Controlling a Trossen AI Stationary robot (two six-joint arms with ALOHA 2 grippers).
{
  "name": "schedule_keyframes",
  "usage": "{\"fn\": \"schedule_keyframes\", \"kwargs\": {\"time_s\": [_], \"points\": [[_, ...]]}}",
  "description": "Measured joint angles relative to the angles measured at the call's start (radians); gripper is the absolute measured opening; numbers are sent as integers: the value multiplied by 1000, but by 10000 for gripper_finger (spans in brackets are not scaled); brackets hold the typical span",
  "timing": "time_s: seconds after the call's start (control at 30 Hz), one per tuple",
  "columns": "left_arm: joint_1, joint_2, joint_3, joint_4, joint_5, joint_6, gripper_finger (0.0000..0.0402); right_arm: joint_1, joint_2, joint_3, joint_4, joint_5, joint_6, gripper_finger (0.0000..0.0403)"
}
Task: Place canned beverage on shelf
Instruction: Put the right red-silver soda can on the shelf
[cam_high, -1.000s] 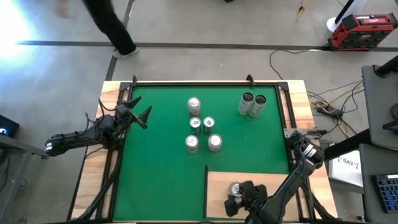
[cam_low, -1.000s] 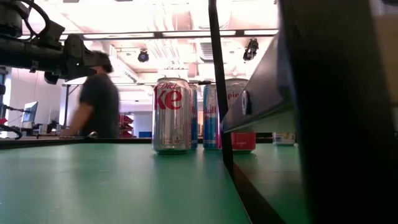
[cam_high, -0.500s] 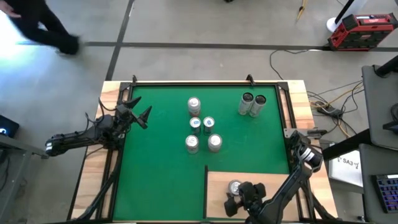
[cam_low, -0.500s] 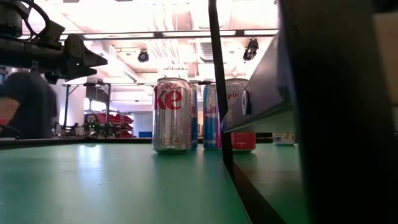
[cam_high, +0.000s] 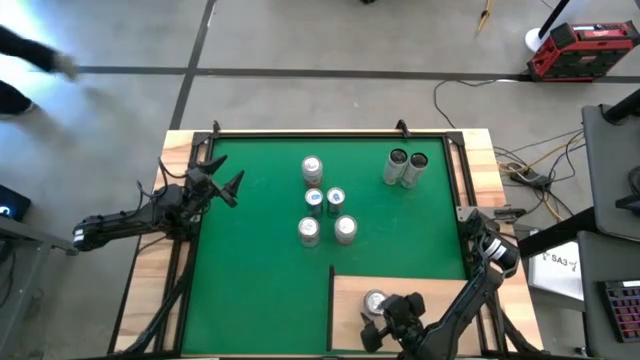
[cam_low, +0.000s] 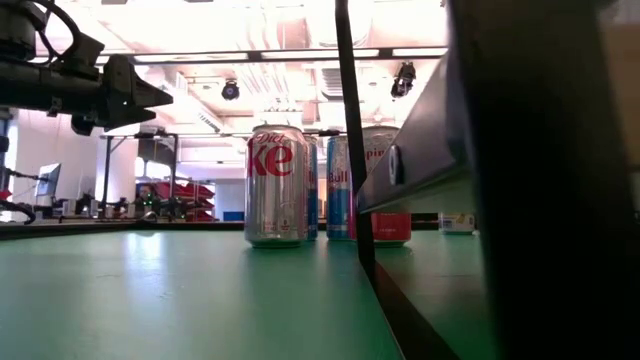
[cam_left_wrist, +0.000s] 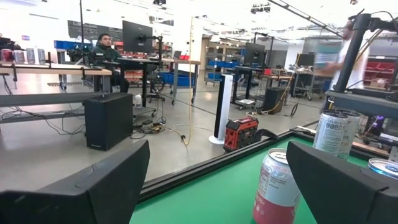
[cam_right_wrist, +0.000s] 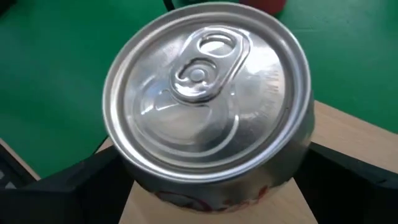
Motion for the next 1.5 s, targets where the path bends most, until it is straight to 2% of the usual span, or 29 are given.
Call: {"fn": "schedule_keyframes", "kwargs": {"time_s": [0.4,0.7,1.03,1.3,1.5], "points": [[0,0,0,0,0,0,363,0,0,0,6,125,-92,382],[0,0,0,0,0,0,363,-14,2,-7,7,126,-99,376],[0,0,0,0,0,0,363,-23,25,-8,3,131,-74,302],[0,0,0,0,0,0,363,-8,25,3,-16,107,-32,301],[0,0,0,0,0,0,363,47,25,47,-165,24,108,301]]}}
